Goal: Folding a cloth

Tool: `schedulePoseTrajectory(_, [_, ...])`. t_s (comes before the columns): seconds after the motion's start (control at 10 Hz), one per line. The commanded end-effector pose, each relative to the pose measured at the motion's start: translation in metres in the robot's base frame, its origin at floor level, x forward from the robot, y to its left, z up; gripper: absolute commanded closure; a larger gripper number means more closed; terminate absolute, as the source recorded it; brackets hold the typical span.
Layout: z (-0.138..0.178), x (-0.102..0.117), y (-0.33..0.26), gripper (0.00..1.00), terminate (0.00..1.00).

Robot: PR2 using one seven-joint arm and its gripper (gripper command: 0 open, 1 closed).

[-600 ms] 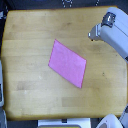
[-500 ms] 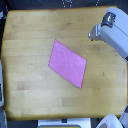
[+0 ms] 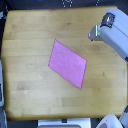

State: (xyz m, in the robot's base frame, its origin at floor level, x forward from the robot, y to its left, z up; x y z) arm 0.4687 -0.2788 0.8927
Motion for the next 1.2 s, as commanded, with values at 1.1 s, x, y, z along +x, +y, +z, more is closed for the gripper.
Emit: schedulePoseTrajectory(1.1, [-0.116,-0.107,0.107,0.0,0.0])
